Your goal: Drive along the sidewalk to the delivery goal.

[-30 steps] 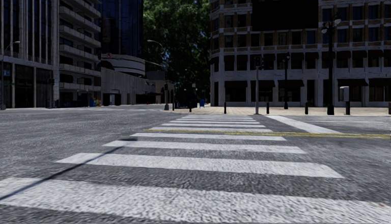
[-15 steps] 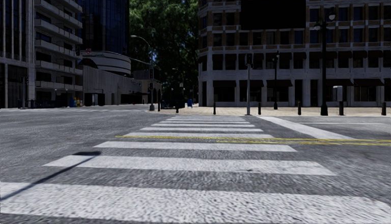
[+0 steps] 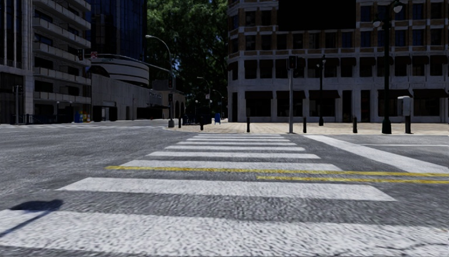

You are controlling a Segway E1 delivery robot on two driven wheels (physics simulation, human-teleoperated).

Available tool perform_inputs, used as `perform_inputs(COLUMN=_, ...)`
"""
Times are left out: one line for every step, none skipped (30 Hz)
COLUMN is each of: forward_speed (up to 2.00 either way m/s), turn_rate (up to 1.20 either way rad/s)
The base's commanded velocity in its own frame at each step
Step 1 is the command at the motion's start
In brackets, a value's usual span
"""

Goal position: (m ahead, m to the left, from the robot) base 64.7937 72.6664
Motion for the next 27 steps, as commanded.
perform_inputs(forward_speed=2.0, turn_rate=0.0)
perform_inputs(forward_speed=2.0, turn_rate=0.0)
perform_inputs(forward_speed=2.0, turn_rate=0.0)
perform_inputs(forward_speed=2.0, turn_rate=0.0)
perform_inputs(forward_speed=2.0, turn_rate=0.0)
perform_inputs(forward_speed=2.0, turn_rate=0.0)
perform_inputs(forward_speed=2.0, turn_rate=0.0)
perform_inputs(forward_speed=2.0, turn_rate=0.0)
perform_inputs(forward_speed=2.0, turn_rate=0.0)
perform_inputs(forward_speed=2.0, turn_rate=0.0)
perform_inputs(forward_speed=2.0, turn_rate=0.0)
perform_inputs(forward_speed=2.0, turn_rate=0.0)
perform_inputs(forward_speed=2.0, turn_rate=0.0)
perform_inputs(forward_speed=2.0, turn_rate=0.0)
perform_inputs(forward_speed=2.0, turn_rate=0.0)
perform_inputs(forward_speed=2.0, turn_rate=0.0)
perform_inputs(forward_speed=2.0, turn_rate=0.0)
perform_inputs(forward_speed=2.0, turn_rate=0.0)
perform_inputs(forward_speed=2.0, turn_rate=0.0)
perform_inputs(forward_speed=2.0, turn_rate=0.0)
perform_inputs(forward_speed=2.0, turn_rate=0.0)
perform_inputs(forward_speed=2.0, turn_rate=0.0)
perform_inputs(forward_speed=2.0, turn_rate=0.0)
perform_inputs(forward_speed=2.0, turn_rate=0.0)
perform_inputs(forward_speed=2.0, turn_rate=0.0)
perform_inputs(forward_speed=2.0, turn_rate=0.0)
perform_inputs(forward_speed=2.0, turn_rate=0.0)
